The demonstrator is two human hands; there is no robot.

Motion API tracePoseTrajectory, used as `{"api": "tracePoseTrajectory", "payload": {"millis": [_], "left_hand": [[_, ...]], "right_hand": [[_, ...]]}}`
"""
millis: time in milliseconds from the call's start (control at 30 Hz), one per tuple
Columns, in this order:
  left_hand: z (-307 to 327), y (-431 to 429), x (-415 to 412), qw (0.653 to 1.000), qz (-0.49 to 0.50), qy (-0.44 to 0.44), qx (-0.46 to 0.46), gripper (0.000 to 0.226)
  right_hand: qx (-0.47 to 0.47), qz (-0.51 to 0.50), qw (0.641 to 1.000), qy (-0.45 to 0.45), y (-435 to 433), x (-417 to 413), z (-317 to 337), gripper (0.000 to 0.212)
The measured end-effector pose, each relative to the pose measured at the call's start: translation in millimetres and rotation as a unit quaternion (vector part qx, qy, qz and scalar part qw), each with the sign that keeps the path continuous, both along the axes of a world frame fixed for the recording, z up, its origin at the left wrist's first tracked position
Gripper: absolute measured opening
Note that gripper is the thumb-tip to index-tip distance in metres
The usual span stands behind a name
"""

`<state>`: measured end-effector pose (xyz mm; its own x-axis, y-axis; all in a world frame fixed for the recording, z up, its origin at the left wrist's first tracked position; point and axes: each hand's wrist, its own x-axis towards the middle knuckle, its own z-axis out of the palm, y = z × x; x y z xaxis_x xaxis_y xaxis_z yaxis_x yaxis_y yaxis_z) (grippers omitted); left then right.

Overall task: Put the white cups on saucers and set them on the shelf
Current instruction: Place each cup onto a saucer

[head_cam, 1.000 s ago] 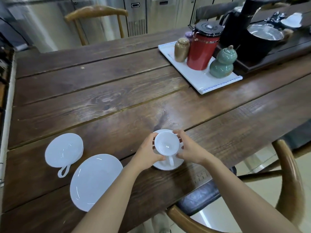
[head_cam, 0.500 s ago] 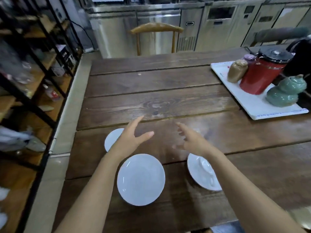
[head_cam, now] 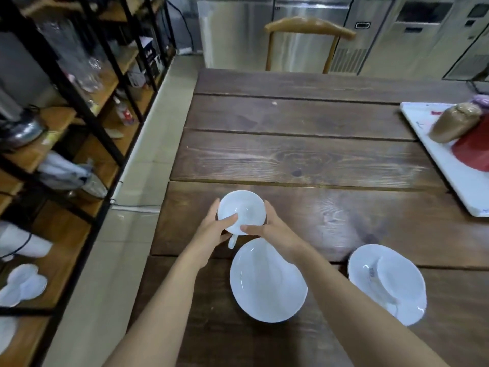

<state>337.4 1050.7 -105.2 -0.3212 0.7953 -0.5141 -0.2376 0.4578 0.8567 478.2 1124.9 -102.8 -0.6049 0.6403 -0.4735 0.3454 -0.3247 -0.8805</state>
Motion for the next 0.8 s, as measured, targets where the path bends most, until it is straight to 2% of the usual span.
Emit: {"api": "tracePoseTrajectory", "payload": {"millis": [67, 200, 333, 433, 567, 800], "left_hand": [[0.6, 2.3, -0.4, 0.999, 0.013, -0.028, 0.012, 0.033], [9.2, 4.2, -0.9, 1.000, 0.025, 0.006, 0.003, 0.014], [21.7, 4.1, 9.4, 0.995, -0.004, 0.094, 0.012, 0.024], [25.2, -0.4, 20.2, 0.987, -0.051, 0.152, 0.014, 0.023], [21.4, -11.7, 33.9, 0.970, -0.107, 0.216, -0.013, 0.026], [10.4, -31.2, 53.0, 0.967, -0.129, 0.214, -0.043, 0.026]], "right_hand": [[-0.022, -0.040, 0.999, 0.009, 1.7, -2.9, 0.3, 0.066], [0.013, -0.100, 0.995, -0.008, -2.0, -0.3, 5.6, 0.046], [0.097, -0.151, 0.983, -0.039, -13.2, 7.5, 6.2, 0.039], [0.146, -0.162, 0.974, -0.065, -23.5, 15.2, 6.6, 0.035], [0.164, -0.148, 0.972, -0.083, -39.1, 27.2, 5.1, 0.040], [0.177, -0.125, 0.966, -0.143, -59.3, 47.2, -5.6, 0.043]]}}
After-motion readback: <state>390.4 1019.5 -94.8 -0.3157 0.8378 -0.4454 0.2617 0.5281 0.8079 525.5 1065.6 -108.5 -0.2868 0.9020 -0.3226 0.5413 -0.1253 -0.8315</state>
